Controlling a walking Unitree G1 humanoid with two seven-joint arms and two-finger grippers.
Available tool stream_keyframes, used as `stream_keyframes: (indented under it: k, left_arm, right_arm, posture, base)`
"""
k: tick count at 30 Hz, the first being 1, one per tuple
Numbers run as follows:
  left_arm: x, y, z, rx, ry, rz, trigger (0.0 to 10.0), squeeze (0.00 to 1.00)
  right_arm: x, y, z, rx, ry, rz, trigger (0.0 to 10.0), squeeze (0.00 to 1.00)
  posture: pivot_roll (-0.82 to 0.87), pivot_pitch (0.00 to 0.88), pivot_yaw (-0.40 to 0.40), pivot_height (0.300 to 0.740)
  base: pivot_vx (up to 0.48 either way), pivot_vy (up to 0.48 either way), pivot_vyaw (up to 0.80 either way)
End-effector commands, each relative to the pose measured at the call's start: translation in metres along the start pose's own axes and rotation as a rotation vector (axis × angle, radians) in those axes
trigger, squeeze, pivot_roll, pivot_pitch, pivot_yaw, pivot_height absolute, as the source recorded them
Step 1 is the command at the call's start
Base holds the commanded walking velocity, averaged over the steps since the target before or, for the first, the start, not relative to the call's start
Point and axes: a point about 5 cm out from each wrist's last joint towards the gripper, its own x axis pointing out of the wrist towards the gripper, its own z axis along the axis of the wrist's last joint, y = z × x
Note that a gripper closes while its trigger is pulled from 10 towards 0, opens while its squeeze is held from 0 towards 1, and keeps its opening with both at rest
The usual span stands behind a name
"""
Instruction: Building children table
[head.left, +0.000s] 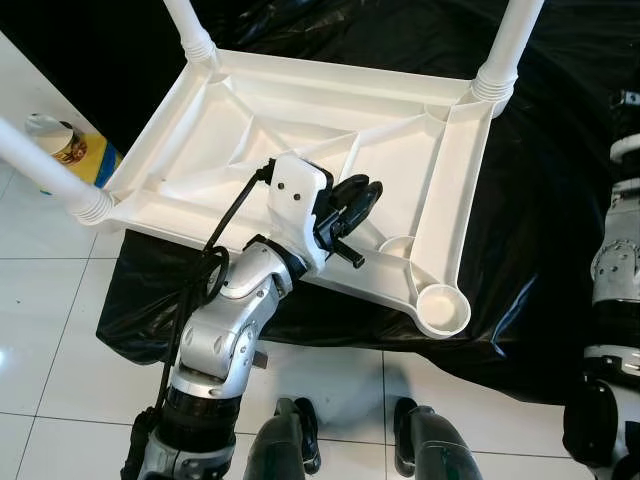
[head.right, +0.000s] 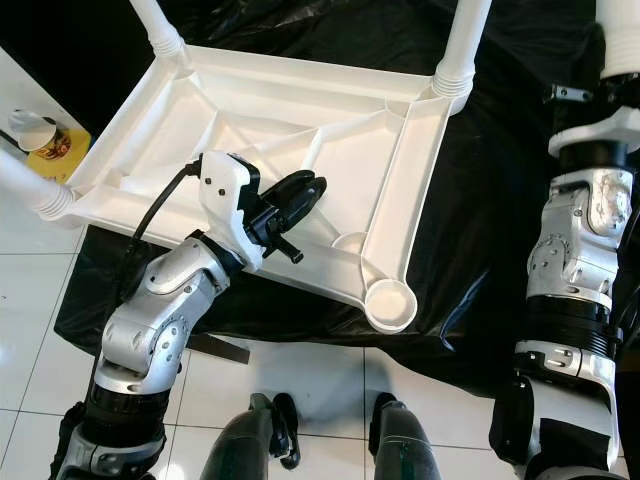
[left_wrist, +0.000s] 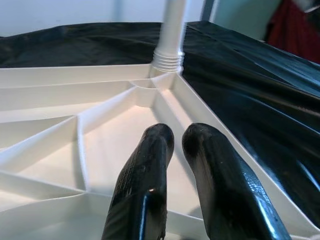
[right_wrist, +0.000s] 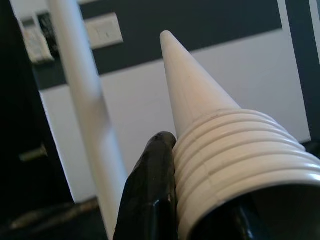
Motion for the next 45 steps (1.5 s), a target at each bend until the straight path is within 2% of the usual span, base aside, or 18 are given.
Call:
stream_keyframes:
  k: [1, 2, 3, 4, 5, 7, 11, 15, 20, 29, 32, 35, 36, 37, 38, 41, 43, 45]
  left_arm:
    - [-0.003, 0.003, -0.003, -0.012, 0.008, 0.014, 10.0, 0.0]
    - [-0.001, 0.007, -0.002, -0.02, 0.003, 0.026, 10.0, 0.0]
    - [-0.001, 0.007, -0.002, -0.02, 0.003, 0.026, 10.0, 0.0]
    - [0.0, 0.013, -0.001, -0.024, -0.001, 0.047, 10.0, 0.0]
    - [0.0, 0.013, -0.001, -0.024, -0.001, 0.047, 10.0, 0.0]
    - [0.002, 0.02, 0.001, -0.023, -0.017, 0.075, 10.0, 0.0]
    - [0.002, 0.024, 0.003, -0.035, -0.027, 0.085, 10.0, 0.0]
    - [0.003, 0.032, 0.005, -0.002, -0.031, 0.127, 10.0, 0.0]
    - [0.004, 0.035, 0.008, 0.003, -0.046, 0.138, 10.0, 0.0]
    - [0.005, 0.041, 0.012, 0.011, -0.069, 0.151, 10.0, 0.0]
    - [0.006, 0.044, 0.014, -0.076, -0.081, 0.09, 10.0, 0.0]
    - [0.006, 0.044, 0.014, -0.076, -0.081, 0.09, 10.0, 0.0]
    - [0.005, 0.045, 0.016, -0.154, -0.102, 0.051, 10.0, 0.47]
    - [0.005, 0.045, 0.016, -0.154, -0.102, 0.051, 10.0, 0.47]
    - [0.005, 0.047, 0.019, -0.23, -0.129, 0.017, 10.0, 1.0]
    - [0.006, 0.047, 0.022, -0.286, -0.156, -0.017, 10.0, 1.0]
    - [0.009, 0.047, 0.029, -0.396, -0.22, -0.083, 10.0, 1.0]
    - [0.01, 0.047, 0.031, -0.43, -0.238, -0.114, 10.0, 1.0]
  right_arm:
    - [0.006, 0.009, 0.013, 0.008, -0.063, 0.026, 10.0, 0.0]
    - [0.013, 0.02, 0.022, 0.011, -0.101, 0.066, 10.0, 0.0]
    - [0.013, 0.02, 0.022, 0.011, -0.101, 0.066, 10.0, 0.0]
    - [0.019, 0.034, 0.033, 0.023, -0.144, 0.117, 10.0, 0.0]
    - [0.019, 0.034, 0.033, 0.023, -0.144, 0.117, 10.0, 0.0]
    - [0.026, 0.051, 0.049, 0.035, -0.196, 0.178, 10.0, 0.0]
    - [0.03, 0.061, 0.06, 0.04, -0.23, 0.205, 10.0, 0.0]
    - [0.037, 0.081, 0.088, 0.068, -0.319, 0.278, 10.0, 0.0]
    - [0.039, 0.088, 0.092, 0.075, -0.332, 0.315, 10.0, 0.0]
    - [0.032, 0.101, 0.078, 0.09, -0.254, 0.39, 10.0, 0.0]
    - [0.013, 0.112, 0.054, 0.121, -0.127, 0.45, 10.0, 0.0]
    - [0.013, 0.112, 0.054, 0.121, -0.127, 0.45, 10.0, 0.0]
    - [0.0, 0.117, 0.042, 0.15, -0.056, 0.466, 10.0, 0.0]
    - [0.0, 0.117, 0.042, 0.15, -0.056, 0.466, 10.0, 0.0]
    - [-0.013, 0.122, 0.032, 0.17, 0.002, 0.476, 10.0, 0.0]
    - [-0.023, 0.125, 0.025, 0.185, 0.047, 0.479, 10.0, 0.0]
    - [-0.044, 0.129, 0.01, 0.214, 0.137, 0.496, 10.0, 0.0]
    - [-0.052, 0.131, 0.005, 0.224, 0.169, 0.504, 10.0, 0.0]
  posture:
    - [0.09, 0.153, 0.067, 0.74]
    - [0.08, 0.143, 0.066, 0.74]
    - [0.08, 0.143, 0.066, 0.74]
    - [0.07, 0.128, 0.067, 0.74]
    - [0.07, 0.128, 0.067, 0.74]
    - [0.07, 0.123, 0.069, 0.74]
    - [0.07, 0.118, 0.068, 0.74]
    - [0.07, 0.113, 0.069, 0.74]
    - [0.07, 0.111, 0.068, 0.74]
    - [0.07, 0.111, 0.066, 0.74]
    - [0.07, 0.112, 0.062, 0.74]
    - [0.07, 0.112, 0.062, 0.74]
    - [0.07, 0.11, 0.064, 0.74]
    - [0.07, 0.11, 0.064, 0.74]
    - [0.06, 0.108, 0.067, 0.74]
    - [0.06, 0.107, 0.069, 0.74]
    - [0.06, 0.106, 0.074, 0.74]
    - [0.06, 0.104, 0.073, 0.74]
  base:
    - [0.0, 0.0, 0.0]
    - [0.0, 0.0, 0.0]
    - [0.0, 0.0, 0.0]
    - [0.0, 0.0, 0.0]
    - [0.0, 0.0, 0.0]
    - [0.0, 0.0, 0.0]
    - [0.0, 0.0, 0.0]
    - [0.0, 0.0, 0.0]
    - [0.0, 0.0, 0.0]
    - [0.0, 0.0, 0.0]
    - [0.0, 0.0, 0.0]
    - [0.0, 0.0, 0.0]
    - [0.0, 0.0, 0.0]
    - [0.0, 0.0, 0.0]
    - [0.0, 0.0, 0.0]
    - [0.0, 0.0, 0.0]
    - [0.0, 0.0, 0.0]
    - [0.0, 0.0, 0.0]
